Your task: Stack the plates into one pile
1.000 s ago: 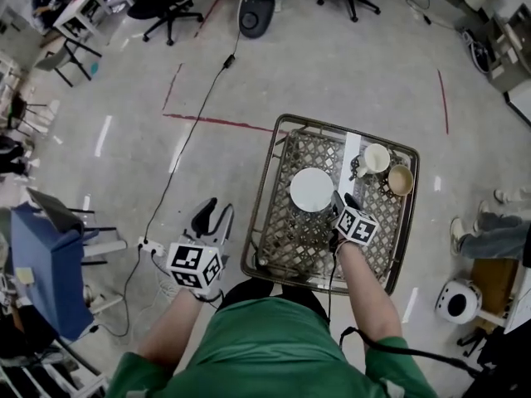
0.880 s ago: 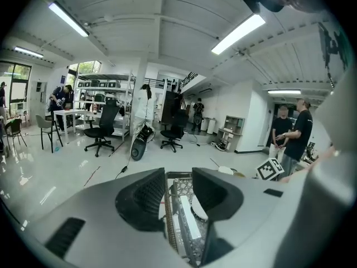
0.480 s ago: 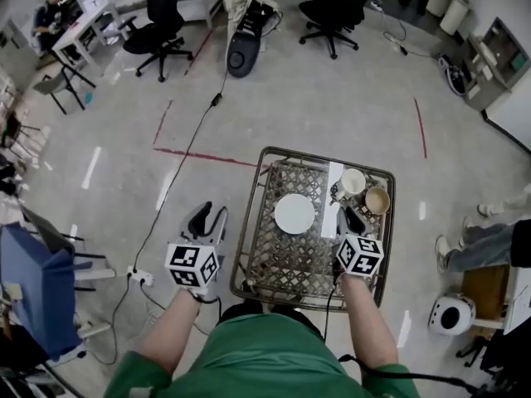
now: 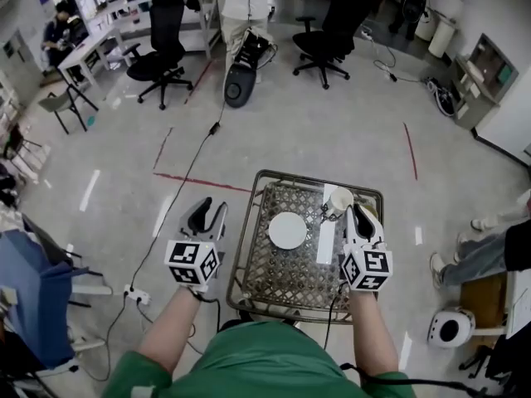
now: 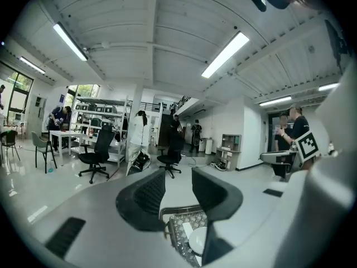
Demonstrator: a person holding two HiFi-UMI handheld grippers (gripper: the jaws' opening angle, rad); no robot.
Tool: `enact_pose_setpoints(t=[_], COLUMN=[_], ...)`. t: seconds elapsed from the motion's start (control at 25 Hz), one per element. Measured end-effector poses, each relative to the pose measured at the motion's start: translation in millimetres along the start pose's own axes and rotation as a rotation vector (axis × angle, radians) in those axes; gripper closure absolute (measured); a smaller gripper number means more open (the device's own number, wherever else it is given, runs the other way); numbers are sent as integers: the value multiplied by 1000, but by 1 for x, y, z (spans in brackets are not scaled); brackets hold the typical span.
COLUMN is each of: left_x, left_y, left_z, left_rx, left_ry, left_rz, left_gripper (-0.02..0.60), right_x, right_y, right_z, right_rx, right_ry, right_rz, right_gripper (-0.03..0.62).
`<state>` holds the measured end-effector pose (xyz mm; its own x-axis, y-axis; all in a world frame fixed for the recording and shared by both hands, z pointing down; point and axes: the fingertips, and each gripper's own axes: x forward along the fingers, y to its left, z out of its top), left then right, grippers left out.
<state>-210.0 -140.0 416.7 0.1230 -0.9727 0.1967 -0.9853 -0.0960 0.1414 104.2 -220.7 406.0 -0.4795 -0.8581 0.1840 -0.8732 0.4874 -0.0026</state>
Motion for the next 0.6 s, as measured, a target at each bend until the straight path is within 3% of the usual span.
enact_pose_setpoints(t=[0.16, 0.28, 0.6], left_x=[-4, -8, -14], left_y=[-12, -18, -33], left_z=[32, 51, 73], left_rx=[-25, -3, 31], left_ry=[-55, -95, -149], left_rz=[-26, -35, -37], left_gripper=[420, 420, 420], right_x=[-16, -29, -50], right_y=[-2, 8, 18], right_z=[46, 73, 101], right_rx=[-61, -105, -176], right_ry=[-98, -178, -267], right_rz=[-8, 8, 24], right_gripper=[525, 525, 525])
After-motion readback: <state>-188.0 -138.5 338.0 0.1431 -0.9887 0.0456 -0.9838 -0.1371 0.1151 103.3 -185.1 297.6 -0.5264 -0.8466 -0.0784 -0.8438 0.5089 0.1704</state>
